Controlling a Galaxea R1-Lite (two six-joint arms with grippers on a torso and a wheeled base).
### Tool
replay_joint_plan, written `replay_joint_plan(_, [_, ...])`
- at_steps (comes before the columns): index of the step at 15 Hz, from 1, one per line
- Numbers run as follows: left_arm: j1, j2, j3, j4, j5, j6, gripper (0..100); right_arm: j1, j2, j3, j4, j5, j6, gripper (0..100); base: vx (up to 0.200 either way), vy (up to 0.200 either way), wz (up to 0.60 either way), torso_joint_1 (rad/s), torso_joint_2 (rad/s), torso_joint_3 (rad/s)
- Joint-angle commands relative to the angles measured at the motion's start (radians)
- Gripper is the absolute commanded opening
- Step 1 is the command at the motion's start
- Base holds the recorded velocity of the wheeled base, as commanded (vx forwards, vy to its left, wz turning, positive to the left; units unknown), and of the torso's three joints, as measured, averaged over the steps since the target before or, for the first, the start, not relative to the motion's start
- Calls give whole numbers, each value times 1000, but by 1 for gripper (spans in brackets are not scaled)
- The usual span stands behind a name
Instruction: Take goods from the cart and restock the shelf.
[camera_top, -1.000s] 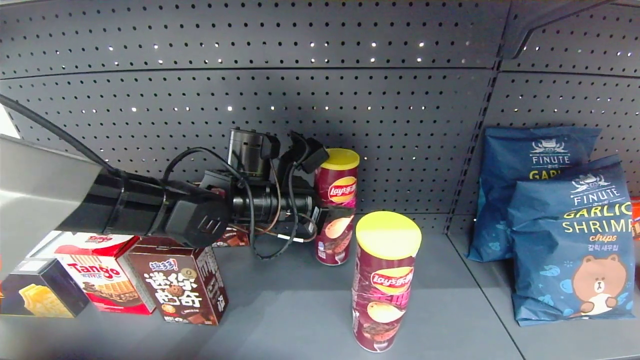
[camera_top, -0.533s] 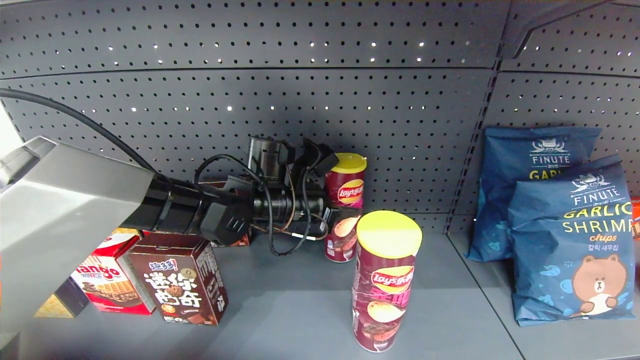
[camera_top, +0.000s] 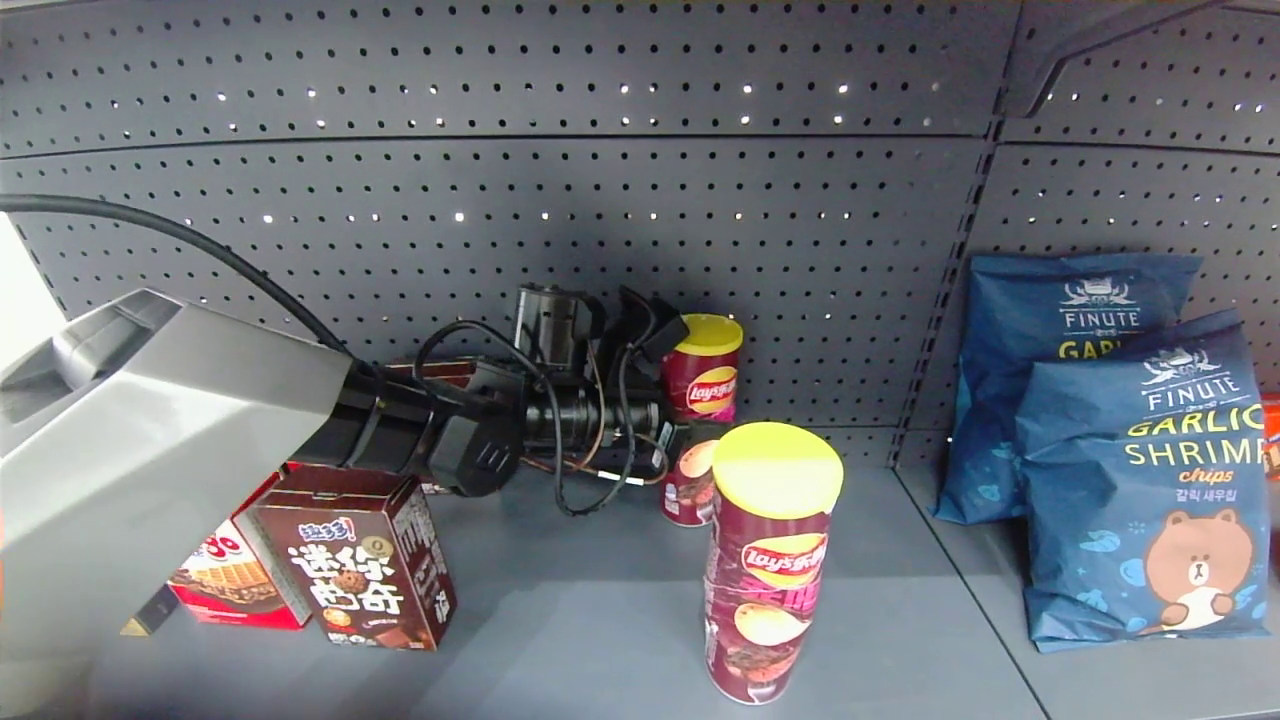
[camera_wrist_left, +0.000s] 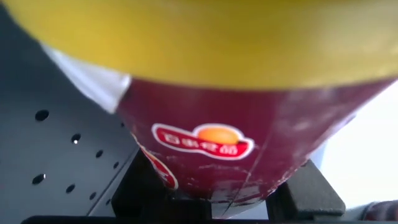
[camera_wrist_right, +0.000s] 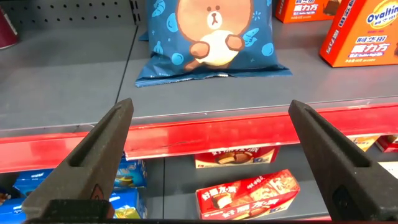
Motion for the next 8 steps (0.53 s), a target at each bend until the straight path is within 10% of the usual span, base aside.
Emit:
replay_joint_plan(1, [-11, 16, 0, -11, 0, -1, 0, 0, 2, 0, 0, -1, 0, 100, 0, 0, 0, 0, 0, 0])
replay_joint_plan(2, [-11, 18, 0, -13, 0, 0, 0, 0, 2, 0, 0, 1, 0, 100, 0, 0, 0, 0, 0, 0])
replay_joint_plan(3, [-12, 18, 1, -16, 0, 2, 100, -2, 2, 0, 0, 1, 0, 100, 0, 0, 0, 0, 0, 0])
replay_joint_plan(8, [-17, 12, 15, -40, 1, -7, 100, 0, 2, 0, 0, 1, 0, 100, 0, 0, 0, 0, 0, 0])
